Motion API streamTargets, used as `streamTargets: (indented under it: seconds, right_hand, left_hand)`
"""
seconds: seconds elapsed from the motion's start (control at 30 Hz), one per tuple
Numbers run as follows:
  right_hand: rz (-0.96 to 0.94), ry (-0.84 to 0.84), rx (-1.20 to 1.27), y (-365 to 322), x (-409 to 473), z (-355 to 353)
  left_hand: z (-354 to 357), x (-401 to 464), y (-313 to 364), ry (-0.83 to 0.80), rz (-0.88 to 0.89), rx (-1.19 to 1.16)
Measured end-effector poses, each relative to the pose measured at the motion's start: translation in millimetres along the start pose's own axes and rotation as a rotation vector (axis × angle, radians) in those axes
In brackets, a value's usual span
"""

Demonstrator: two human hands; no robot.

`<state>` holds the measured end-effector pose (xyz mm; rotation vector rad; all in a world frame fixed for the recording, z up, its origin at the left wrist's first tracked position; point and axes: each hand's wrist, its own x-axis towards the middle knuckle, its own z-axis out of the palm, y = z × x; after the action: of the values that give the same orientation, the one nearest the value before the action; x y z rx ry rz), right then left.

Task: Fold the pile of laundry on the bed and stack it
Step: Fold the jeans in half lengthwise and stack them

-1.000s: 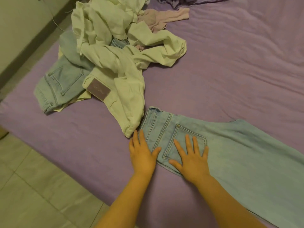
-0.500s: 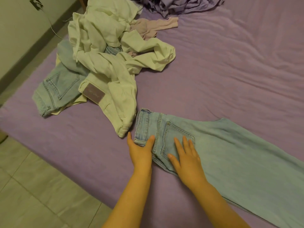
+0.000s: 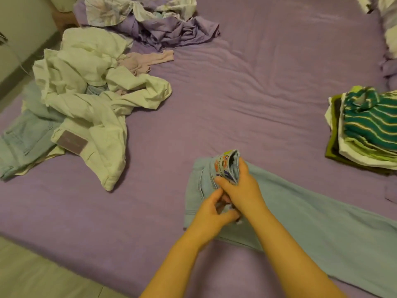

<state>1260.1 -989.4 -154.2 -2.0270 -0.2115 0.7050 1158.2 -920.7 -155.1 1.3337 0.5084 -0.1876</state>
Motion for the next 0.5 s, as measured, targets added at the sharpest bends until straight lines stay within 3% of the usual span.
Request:
streamTargets:
  seconds: [0.07, 0.2, 0.27, 0.37, 0.5]
  right_hand:
    - [0.049, 0.074, -0.054, 25, -5, -26]
    - [0.132, 0.204, -0.032, 81, -15, -64]
    - [0.173, 0.259, 0.015, 108, -21, -77]
    - [0.22, 0.315, 0.066, 144, -34, -88]
    - [0.211, 0.359, 0.165, 178, -40, -99]
  left_hand:
    - [19, 6, -9, -0.053, -0.035, 0.038]
    - [35, 25, -37, 0.248, -0.04, 0.313]
    - [36, 35, -53, 0.299, -0.006, 0.541]
    - [45, 50, -80, 0.199, 0.099, 0.998]
    - [63, 71, -111, 0.061, 0.046, 1.398]
